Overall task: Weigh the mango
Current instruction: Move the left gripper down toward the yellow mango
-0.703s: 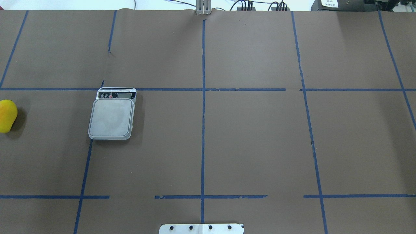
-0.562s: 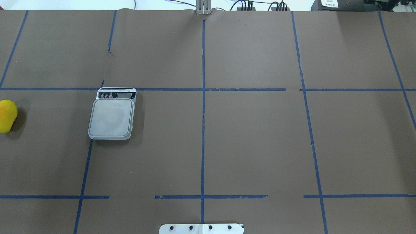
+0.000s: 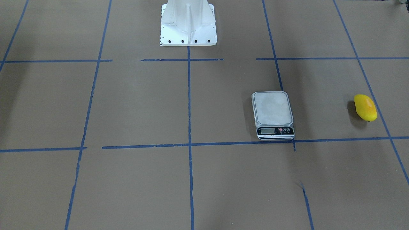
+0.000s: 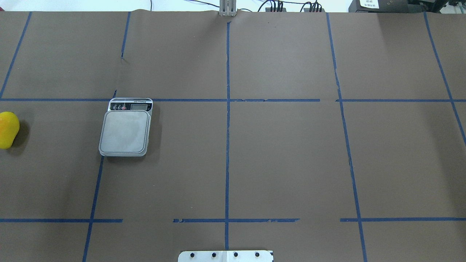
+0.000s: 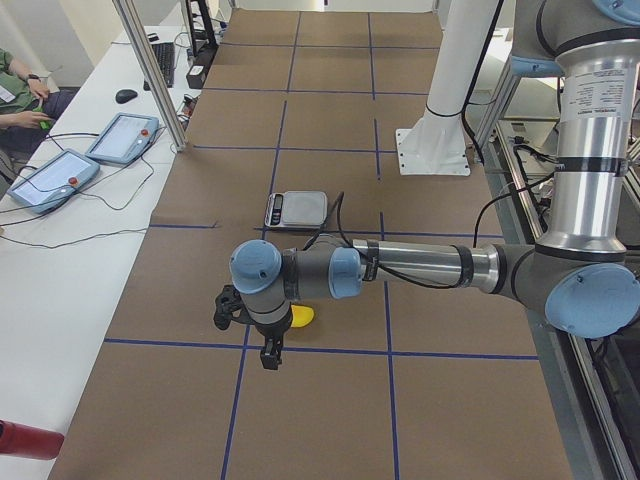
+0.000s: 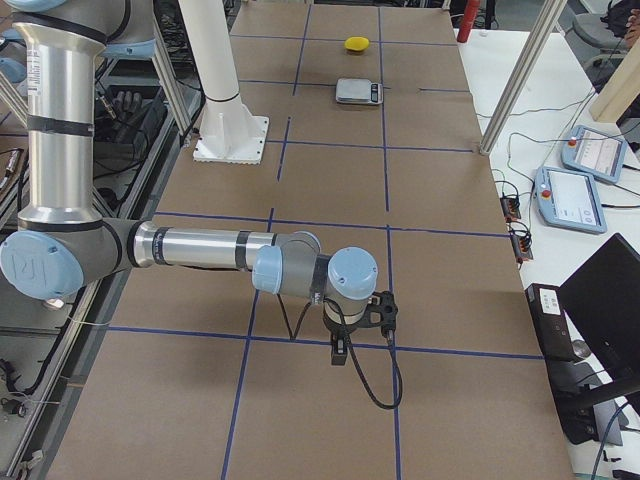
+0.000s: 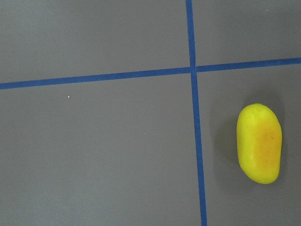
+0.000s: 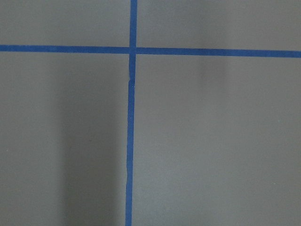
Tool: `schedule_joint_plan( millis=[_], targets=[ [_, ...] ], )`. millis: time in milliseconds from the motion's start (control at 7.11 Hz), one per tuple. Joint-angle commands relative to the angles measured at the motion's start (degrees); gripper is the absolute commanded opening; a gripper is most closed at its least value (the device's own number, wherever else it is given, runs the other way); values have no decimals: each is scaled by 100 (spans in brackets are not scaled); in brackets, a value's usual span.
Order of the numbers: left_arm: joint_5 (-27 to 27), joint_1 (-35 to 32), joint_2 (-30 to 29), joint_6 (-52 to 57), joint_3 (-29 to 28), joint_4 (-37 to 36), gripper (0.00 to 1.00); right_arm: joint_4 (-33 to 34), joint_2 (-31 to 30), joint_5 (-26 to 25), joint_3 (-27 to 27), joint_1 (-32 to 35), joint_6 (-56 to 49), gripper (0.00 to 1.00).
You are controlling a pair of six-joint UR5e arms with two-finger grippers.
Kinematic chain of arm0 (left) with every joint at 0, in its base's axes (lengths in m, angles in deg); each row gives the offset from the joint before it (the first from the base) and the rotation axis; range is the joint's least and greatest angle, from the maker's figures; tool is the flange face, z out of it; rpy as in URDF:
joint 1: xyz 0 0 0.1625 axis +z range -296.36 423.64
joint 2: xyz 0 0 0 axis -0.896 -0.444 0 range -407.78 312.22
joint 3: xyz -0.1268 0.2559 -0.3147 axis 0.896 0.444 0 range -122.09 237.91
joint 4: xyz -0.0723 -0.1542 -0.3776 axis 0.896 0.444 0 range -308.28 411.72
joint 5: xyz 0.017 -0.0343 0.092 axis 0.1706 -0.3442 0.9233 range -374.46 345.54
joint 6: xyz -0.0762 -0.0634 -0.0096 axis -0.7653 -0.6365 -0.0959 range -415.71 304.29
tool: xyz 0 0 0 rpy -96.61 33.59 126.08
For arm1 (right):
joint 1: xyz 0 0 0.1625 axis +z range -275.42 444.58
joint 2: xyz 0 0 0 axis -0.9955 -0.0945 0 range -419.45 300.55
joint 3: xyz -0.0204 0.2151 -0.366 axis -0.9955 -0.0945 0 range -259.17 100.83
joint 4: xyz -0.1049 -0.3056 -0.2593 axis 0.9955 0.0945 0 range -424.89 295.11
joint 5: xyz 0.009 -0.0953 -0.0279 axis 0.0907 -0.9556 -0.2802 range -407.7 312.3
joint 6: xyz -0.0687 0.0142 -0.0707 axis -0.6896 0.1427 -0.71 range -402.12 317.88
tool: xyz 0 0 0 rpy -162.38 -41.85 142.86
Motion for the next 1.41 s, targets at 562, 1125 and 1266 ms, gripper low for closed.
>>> schedule_joint_plan(
  millis=[562,1125,1266],
  targets=[
    [32,1546,654,-3540,59,3179,100,0,1,0,0,0,0,100],
    [409,2508,691,-4576,-599,4511,100,-8,2,0,0,0,0,100],
    [506,2631,682,-4630,-696,4652,100,-8,2,0,0,0,0,100]
  ],
)
